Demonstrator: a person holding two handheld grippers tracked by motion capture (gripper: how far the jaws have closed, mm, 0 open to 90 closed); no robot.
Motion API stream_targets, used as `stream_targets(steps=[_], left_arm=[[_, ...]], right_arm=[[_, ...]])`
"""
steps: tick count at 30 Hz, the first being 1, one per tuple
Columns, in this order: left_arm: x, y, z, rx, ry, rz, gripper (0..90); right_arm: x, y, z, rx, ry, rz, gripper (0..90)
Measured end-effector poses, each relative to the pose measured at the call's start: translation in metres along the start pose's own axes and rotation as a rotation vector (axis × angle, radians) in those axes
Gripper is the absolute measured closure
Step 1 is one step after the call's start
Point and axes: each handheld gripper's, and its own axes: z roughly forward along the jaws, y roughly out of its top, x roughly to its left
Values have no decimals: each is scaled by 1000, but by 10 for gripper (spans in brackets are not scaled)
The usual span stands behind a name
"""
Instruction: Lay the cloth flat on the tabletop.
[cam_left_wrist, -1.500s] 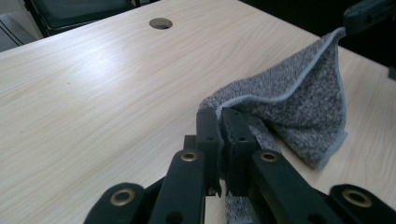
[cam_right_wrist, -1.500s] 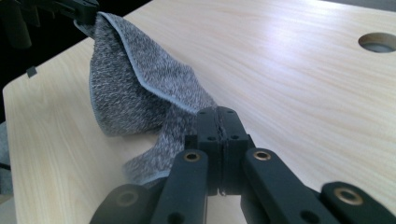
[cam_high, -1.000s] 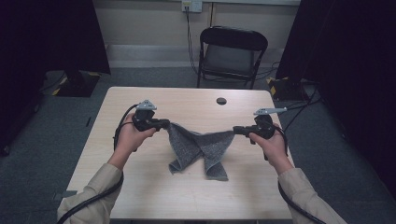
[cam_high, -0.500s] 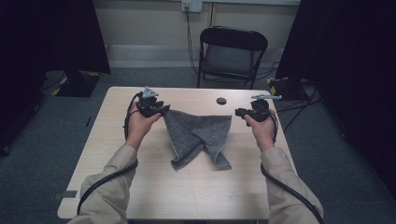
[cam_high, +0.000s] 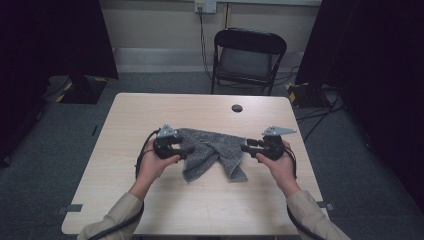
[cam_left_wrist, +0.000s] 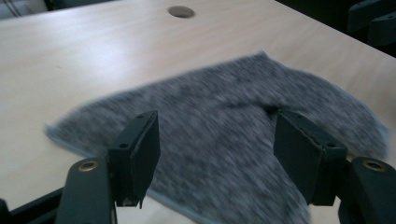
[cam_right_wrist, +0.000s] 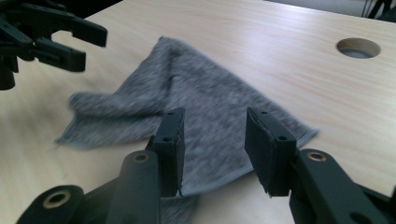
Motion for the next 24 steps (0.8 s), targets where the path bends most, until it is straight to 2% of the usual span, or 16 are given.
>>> stream_targets(steps=[2, 4, 6, 9, 11, 15, 18, 24], left_arm=[[-12, -13, -3, 1, -12, 18, 318], [-20, -25, -6, 12, -26, 27, 329], [-26, -37, -5, 45, -36, 34, 335], [-30, -47, -4, 83, -44, 30, 358], [-33, -49, -5, 86, -36, 48, 358], [-38, -56, -3, 114, -65, 71, 393], [-39, -58, -1, 121, -63, 77, 397], [-38, -59, 0, 128, -59, 98, 411]], right_arm=[[12, -11, -6, 9, 16, -40, 583], [23, -23, -12, 14, 12, -71, 584], [28, -31, -15, 20, 30, -64, 586], [36, -46, -19, 39, 36, -69, 586], [38, -49, -19, 47, 35, -70, 586], [44, -64, -17, 95, 30, -100, 622], [44, -67, -15, 108, 24, -111, 637], [41, -78, -9, 114, 21, -99, 668]])
